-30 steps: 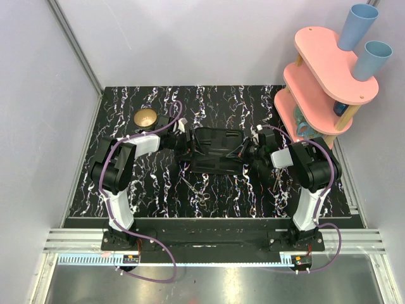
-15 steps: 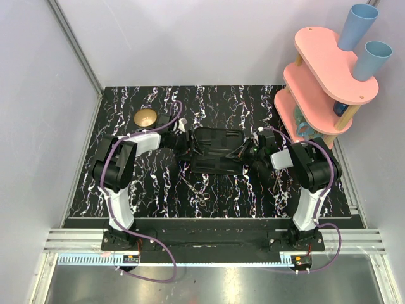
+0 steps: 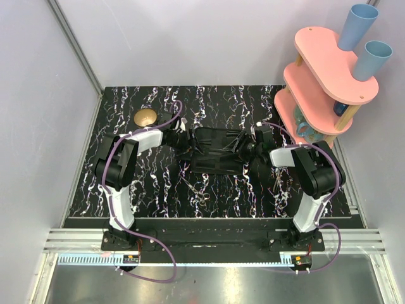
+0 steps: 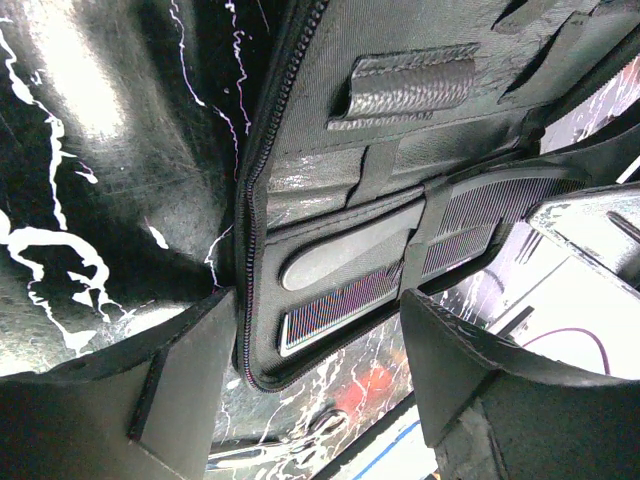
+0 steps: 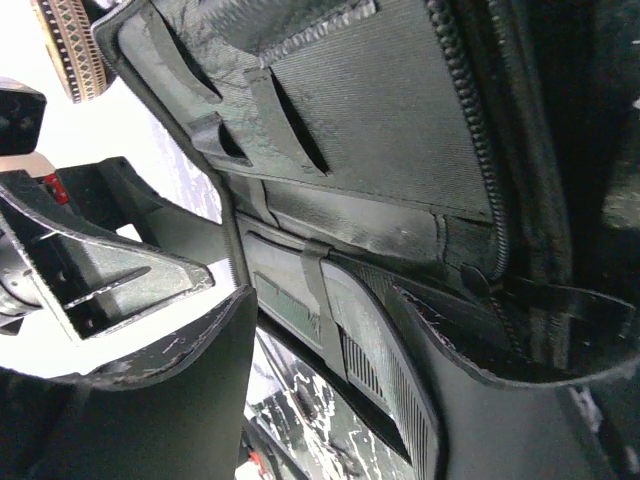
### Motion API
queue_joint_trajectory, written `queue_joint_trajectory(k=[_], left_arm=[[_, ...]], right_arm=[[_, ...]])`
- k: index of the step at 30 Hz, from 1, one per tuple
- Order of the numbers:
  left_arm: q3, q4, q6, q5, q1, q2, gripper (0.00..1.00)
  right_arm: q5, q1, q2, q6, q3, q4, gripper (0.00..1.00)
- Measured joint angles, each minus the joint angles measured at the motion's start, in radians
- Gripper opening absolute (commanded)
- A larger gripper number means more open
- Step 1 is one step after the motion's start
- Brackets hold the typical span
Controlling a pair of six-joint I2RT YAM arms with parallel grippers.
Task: Sort the hair-cutting tools
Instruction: Place the comb in the hairdressing tool bag.
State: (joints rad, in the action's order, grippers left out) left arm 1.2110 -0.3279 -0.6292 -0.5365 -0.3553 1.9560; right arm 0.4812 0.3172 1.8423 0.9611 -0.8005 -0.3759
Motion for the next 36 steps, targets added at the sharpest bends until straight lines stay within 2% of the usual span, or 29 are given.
queue_joint_trajectory(k=[6, 12, 16, 17, 21, 36], left_arm=[[0.000, 0.002, -0.003, 0.000, 0.000, 0.000, 0.71], [-0.002, 0.005, -0.006, 0.000, 0.000, 0.000, 0.71], [-0.002, 0.006, -0.007, 0.000, 0.000, 0.000, 0.71], [-0.002, 0.006, -0.008, 0.000, 0.000, 0.000, 0.71], [-0.002, 0.006, -0.007, -0.001, 0.000, 0.001, 0.71], [-0.002, 0.015, -0.005, -0.029, 0.007, 0.008, 0.72]], right_arm=[[-0.066, -0.002, -0.056, -0.056, -0.015, 0.137, 0.61], [-0.115, -0.022, -0.095, -0.096, -0.015, 0.242, 0.49], [-0.146, -0.024, -0.100, -0.103, -0.014, 0.276, 0.31], [-0.154, -0.026, -0.100, -0.104, -0.014, 0.285, 0.23], [-0.162, -0.028, -0.097, -0.104, -0.014, 0.298, 0.11], [-0.086, -0.046, -0.034, -0.074, -0.032, 0.225, 0.11]])
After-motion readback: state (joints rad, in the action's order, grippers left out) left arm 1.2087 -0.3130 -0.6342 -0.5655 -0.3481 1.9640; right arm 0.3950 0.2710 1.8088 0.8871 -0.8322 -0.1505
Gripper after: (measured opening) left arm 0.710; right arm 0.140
